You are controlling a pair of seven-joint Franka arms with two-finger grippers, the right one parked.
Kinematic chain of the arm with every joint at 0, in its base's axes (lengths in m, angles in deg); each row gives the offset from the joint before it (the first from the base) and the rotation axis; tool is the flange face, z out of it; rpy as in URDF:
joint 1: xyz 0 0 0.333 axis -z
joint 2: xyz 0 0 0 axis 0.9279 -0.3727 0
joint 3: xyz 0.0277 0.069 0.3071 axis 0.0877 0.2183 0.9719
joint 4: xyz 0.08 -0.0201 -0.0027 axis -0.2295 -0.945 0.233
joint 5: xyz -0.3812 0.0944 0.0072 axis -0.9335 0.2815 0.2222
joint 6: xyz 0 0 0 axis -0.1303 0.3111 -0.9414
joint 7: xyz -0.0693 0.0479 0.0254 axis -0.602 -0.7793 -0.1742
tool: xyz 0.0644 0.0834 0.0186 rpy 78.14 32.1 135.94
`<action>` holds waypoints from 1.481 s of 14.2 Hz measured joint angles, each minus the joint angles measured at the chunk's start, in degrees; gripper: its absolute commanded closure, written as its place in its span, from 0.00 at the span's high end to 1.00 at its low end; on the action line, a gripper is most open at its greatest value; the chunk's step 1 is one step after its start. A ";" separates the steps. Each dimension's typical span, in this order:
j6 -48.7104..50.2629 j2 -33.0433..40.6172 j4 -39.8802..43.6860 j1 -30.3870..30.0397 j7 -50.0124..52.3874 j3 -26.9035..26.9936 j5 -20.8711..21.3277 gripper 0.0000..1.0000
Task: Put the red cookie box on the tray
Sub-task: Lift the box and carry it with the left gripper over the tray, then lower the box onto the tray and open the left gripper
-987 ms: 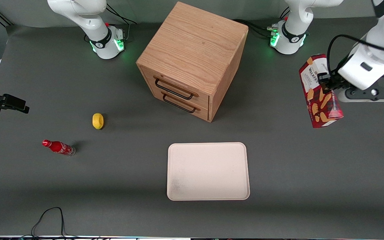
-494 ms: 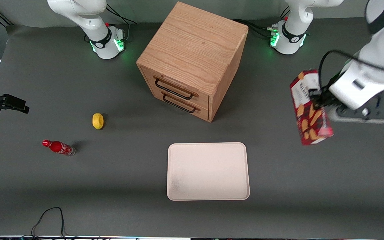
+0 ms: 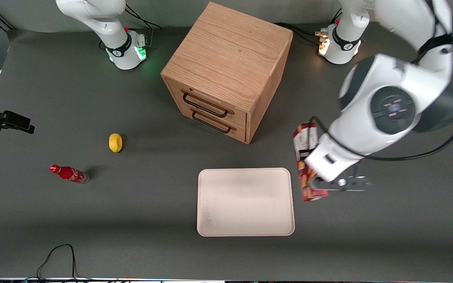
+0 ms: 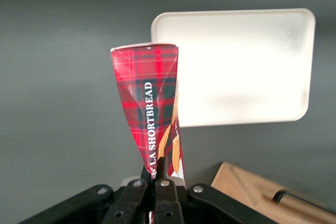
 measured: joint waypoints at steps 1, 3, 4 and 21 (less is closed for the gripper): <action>-1.53 -1.11 0.45 1.06 0.75 0.02 0.59 0.00; -2.95 -2.42 0.92 2.17 1.69 0.10 1.29 0.00; -3.15 -2.96 0.90 2.22 1.74 0.22 1.47 0.00; -24.29 -18.25 -4.53 2.00 1.31 1.03 5.76 0.02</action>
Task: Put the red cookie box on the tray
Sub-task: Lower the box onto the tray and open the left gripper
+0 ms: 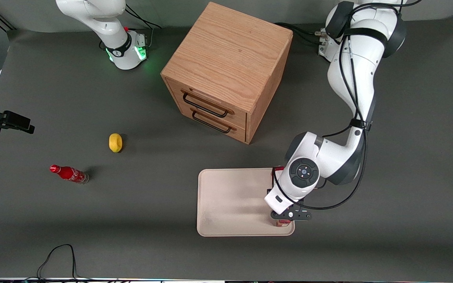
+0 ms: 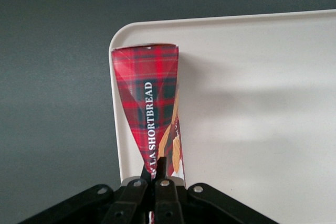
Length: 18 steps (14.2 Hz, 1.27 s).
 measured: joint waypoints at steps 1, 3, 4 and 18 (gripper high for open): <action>-0.35 -0.14 -0.17 -0.01 0.00 0.00 0.01 0.41; -0.61 -0.14 -0.27 -0.03 0.00 0.00 0.02 0.84; -0.75 -0.14 -0.37 -0.04 0.00 0.01 0.03 1.00; 22.48 19.64 1.89 -1.02 2.15 -0.11 -0.01 1.00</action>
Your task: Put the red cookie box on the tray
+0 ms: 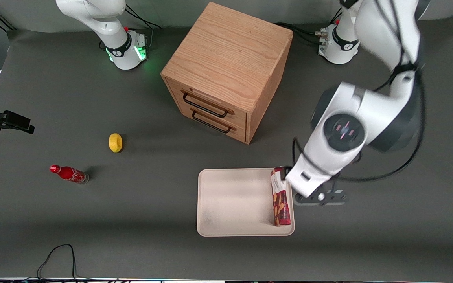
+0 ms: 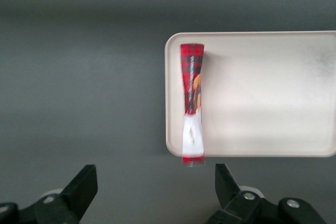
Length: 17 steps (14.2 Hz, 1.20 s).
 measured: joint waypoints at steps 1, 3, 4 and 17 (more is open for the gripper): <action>2.40 2.31 -0.07 0.04 0.66 -0.01 0.01 1.00; 6.31 5.72 -0.31 0.05 1.17 0.01 0.09 1.00; 7.92 6.88 -0.52 -0.03 1.23 0.06 0.18 1.00; 0.08 30.47 -32.86 -21.21 -20.81 1.33 -4.11 1.00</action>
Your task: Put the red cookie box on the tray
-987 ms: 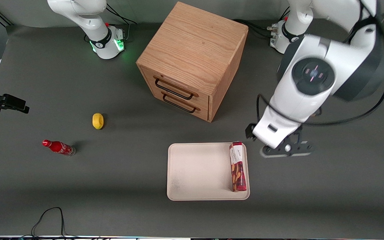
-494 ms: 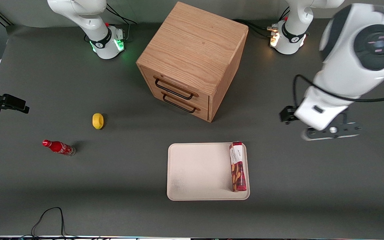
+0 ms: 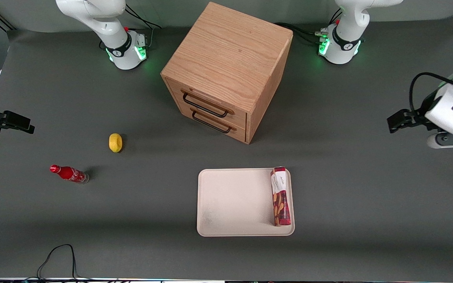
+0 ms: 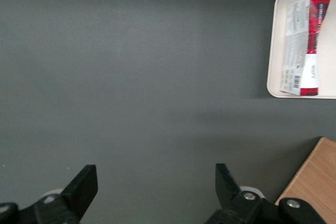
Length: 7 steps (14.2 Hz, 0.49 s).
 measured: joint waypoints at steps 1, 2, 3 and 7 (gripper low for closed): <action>-0.70 0.47 -0.91 -0.03 -0.99 1.06 -0.27 1.00; -1.34 0.98 -1.85 -0.04 -1.63 1.92 -0.49 1.00; -2.38 1.53 -2.89 -0.04 -1.98 2.42 -0.61 1.00; -4.04 3.02 -5.41 1.21 -2.06 4.73 -0.80 1.00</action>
